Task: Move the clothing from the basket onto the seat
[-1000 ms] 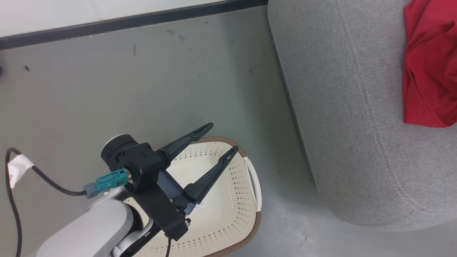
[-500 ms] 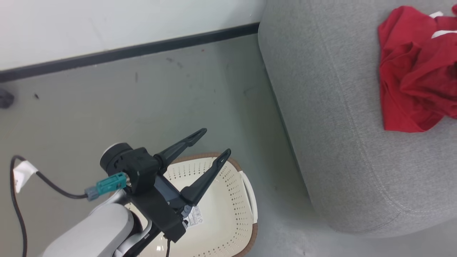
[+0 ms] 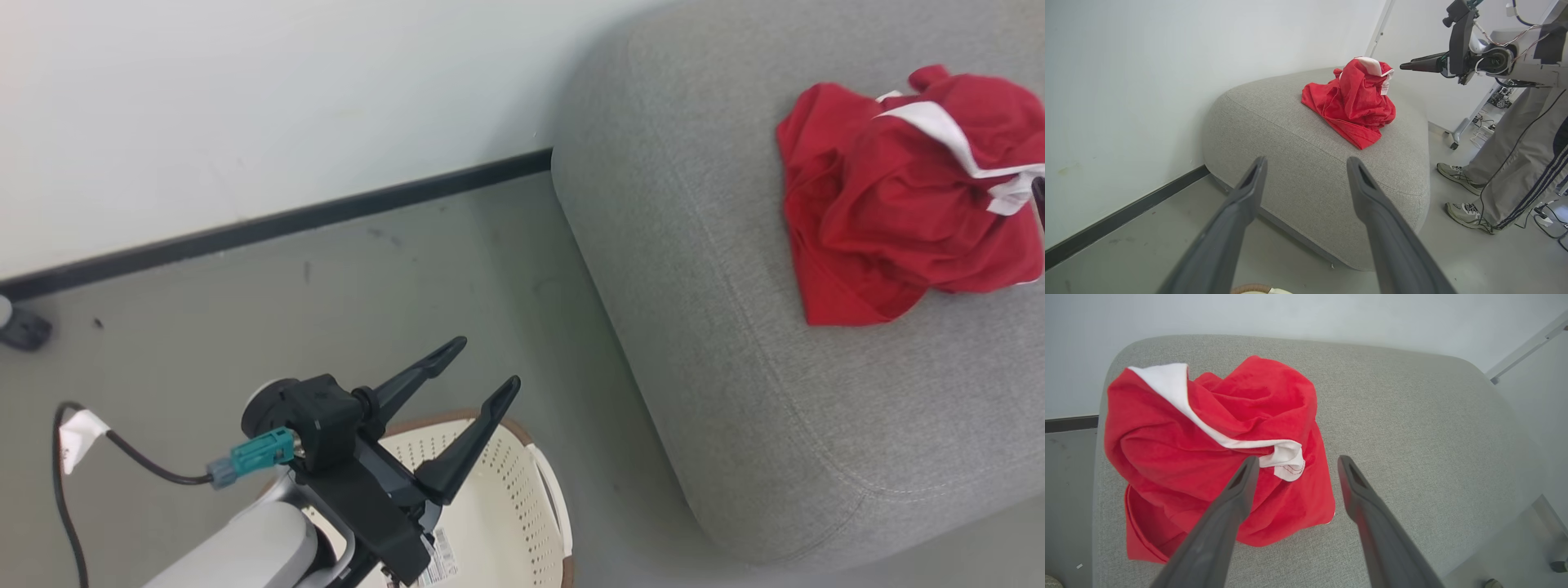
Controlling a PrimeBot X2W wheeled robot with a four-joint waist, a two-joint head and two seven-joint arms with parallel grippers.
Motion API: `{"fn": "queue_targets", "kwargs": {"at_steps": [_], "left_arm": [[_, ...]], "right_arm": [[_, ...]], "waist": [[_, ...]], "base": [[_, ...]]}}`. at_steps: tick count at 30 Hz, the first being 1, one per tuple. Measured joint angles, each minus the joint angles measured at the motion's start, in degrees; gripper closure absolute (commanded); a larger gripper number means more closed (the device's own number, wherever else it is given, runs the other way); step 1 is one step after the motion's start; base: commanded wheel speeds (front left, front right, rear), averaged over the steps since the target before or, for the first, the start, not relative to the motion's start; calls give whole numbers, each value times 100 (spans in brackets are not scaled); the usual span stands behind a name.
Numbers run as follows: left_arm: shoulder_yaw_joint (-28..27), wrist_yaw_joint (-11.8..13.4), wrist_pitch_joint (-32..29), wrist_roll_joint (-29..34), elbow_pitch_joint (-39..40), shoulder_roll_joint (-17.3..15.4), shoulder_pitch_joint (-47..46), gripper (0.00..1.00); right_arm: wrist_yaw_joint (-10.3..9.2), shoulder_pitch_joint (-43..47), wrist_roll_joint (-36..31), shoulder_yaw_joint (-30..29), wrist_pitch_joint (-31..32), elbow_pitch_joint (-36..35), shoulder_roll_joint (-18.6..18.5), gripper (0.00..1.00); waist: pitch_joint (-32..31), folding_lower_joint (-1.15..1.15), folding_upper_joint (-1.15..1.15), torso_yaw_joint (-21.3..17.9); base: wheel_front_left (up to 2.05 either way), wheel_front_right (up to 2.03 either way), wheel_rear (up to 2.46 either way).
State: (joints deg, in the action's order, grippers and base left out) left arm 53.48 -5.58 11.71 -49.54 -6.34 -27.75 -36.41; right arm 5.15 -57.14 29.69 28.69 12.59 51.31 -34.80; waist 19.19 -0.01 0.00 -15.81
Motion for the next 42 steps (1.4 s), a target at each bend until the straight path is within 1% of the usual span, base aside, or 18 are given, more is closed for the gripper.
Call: {"fn": "queue_targets", "kwargs": {"at_steps": [6, 11, 17, 23, 28, 31, 38, 42], "left_arm": [[-44, 13, 59, -86, -93, 122, 176, 0], [-120, 57, 105, -135, -157, 203, 272, 0], [-234, 147, 159, -302, -225, 243, 448, 0], [-392, 266, 210, -342, -260, 263, 662, 0], [-537, 408, 229, -386, -338, 282, 828, 0], [-628, 488, 232, -388, -376, 286, 968, 0], [-979, 764, 259, -457, -438, 270, 1290, 0], [-1094, 835, 260, -468, -445, 274, 1478, 0]], "right_arm": [[93, 243, 9, 8, -283, -298, -180, 0], [142, 494, 65, -3, -599, -727, -193, 0], [142, 855, 304, -149, -979, -1276, -176, 0], [133, 1379, 424, -285, -1352, -1812, -172, 0], [16, 1884, 487, -371, -1733, -2317, -142, 0], [-74, 2274, 487, -356, -1906, -2603, -57, 0], [-382, 3016, 535, -321, -2261, -3138, 199, 0], [-561, 3518, 569, -297, -2442, -3432, 371, 0]], "waist": [[-365, 0, 0, -53], [-628, 0, 0, -24], [-886, -1, 0, 118], [-1074, 0, 0, 366], [-1211, 0, 0, 616], [-1291, 0, 0, 780], [-1469, 0, -1, 1151], [-1566, 0, 0, 1329]], "base": [[0, 0, 0], [0, 0, 0], [0, 0, 0], [0, 0, 0], [0, 0, 0], [0, 0, 0], [0, 0, 0], [0, 0, 0]]}}
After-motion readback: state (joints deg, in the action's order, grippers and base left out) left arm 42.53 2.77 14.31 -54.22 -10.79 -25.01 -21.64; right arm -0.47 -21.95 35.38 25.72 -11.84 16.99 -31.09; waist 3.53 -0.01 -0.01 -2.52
